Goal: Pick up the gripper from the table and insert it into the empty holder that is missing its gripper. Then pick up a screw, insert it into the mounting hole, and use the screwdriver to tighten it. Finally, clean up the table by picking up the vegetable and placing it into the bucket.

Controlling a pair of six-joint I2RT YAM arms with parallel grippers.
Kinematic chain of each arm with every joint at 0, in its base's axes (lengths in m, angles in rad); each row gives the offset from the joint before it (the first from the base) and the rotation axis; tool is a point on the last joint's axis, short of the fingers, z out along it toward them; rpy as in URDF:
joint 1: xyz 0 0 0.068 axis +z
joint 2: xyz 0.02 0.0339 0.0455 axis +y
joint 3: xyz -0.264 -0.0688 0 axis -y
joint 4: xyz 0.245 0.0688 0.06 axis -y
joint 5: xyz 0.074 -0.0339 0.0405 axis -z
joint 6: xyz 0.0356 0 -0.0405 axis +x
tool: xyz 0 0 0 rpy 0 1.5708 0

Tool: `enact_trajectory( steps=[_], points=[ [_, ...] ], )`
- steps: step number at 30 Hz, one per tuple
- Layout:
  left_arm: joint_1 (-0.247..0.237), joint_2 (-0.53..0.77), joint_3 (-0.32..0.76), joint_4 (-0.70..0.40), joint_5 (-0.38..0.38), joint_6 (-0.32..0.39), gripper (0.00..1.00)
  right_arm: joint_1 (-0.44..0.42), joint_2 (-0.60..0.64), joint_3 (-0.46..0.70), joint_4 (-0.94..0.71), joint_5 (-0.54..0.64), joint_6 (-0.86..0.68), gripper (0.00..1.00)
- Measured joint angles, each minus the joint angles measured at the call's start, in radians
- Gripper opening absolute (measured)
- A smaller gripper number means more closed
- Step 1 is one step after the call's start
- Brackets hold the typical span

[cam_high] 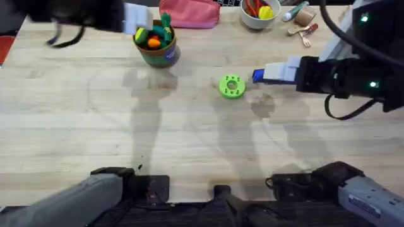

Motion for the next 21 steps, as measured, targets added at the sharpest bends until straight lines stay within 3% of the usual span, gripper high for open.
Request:
enact_trajectory(
  steps=[4, 6, 12, 16, 21],
  points=[
    [0.000, -0.112, -0.001, -0.119, 0.021, -0.001, 0.986, 0.000, 0.000, 0.000, 0.000, 0.000, 0.000, 0.986],
    [0.000, -0.157, -0.016, -0.129, 0.045, -0.003, 0.987, 0.000, 0.000, 0.000, -0.003, 0.000, 0.000, 0.987],
    [-0.016, -0.330, -0.212, -0.110, 0.131, -0.062, 0.987, 0.000, 0.000, 0.000, -0.036, -0.024, 0.000, 0.986],
    [-0.114, -0.385, -0.373, -0.040, 0.173, -0.128, 0.988, 0.000, 0.000, 0.000, -0.069, -0.054, 0.000, 0.986],
    [-0.263, -0.354, -0.490, 0.012, 0.159, -0.208, 0.988, 0.000, 0.000, 0.000, -0.106, -0.070, -0.006, 0.987]
  ],
)
